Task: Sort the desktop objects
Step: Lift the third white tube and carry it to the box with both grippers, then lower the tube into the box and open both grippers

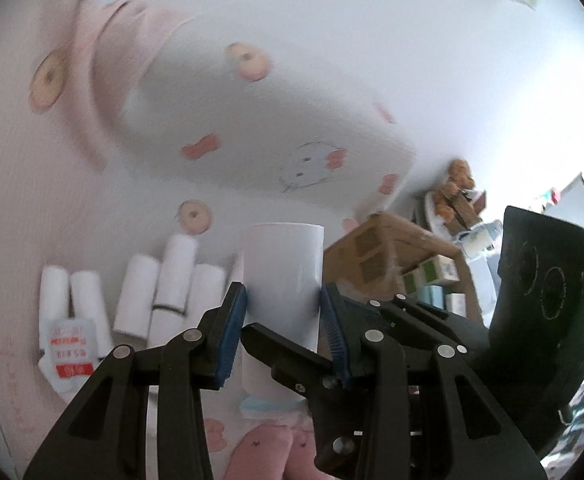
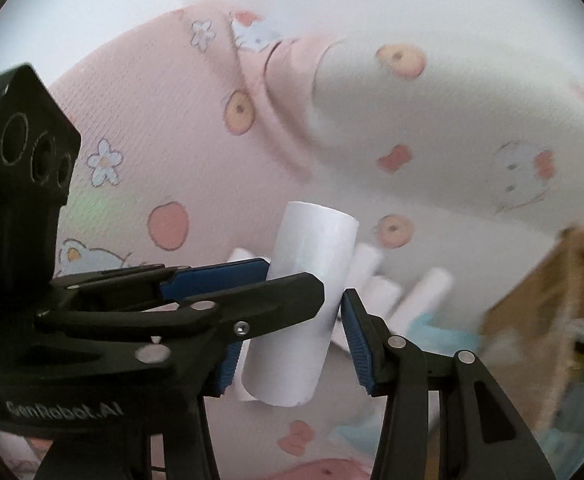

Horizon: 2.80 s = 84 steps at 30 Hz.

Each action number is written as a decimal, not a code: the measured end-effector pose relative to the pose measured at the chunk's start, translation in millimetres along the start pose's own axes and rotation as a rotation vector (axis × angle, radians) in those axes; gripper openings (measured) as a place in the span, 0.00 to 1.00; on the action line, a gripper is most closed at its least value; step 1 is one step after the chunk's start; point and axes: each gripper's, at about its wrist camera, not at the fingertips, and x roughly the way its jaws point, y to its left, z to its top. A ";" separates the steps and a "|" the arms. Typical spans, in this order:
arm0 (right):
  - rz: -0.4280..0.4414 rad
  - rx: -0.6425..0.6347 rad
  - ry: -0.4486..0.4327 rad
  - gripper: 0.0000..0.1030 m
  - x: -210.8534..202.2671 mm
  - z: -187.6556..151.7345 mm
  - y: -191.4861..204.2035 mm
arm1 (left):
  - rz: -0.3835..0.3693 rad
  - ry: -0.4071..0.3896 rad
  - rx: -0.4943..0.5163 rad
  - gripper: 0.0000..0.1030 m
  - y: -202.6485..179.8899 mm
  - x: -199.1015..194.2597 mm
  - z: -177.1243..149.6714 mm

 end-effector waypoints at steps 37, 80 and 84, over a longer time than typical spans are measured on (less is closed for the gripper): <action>-0.099 0.273 0.042 0.48 -116.2 -15.1 -171.1 | -0.173 0.319 0.185 0.40 -179.1 130.8 37.8; -0.080 0.405 0.285 0.38 -41.5 -73.1 -263.5 | 0.078 0.641 0.057 0.41 -178.0 261.7 -9.3; -0.079 0.369 0.287 0.38 -42.7 -74.2 -259.9 | 0.116 0.656 0.078 0.08 -176.4 268.5 -13.0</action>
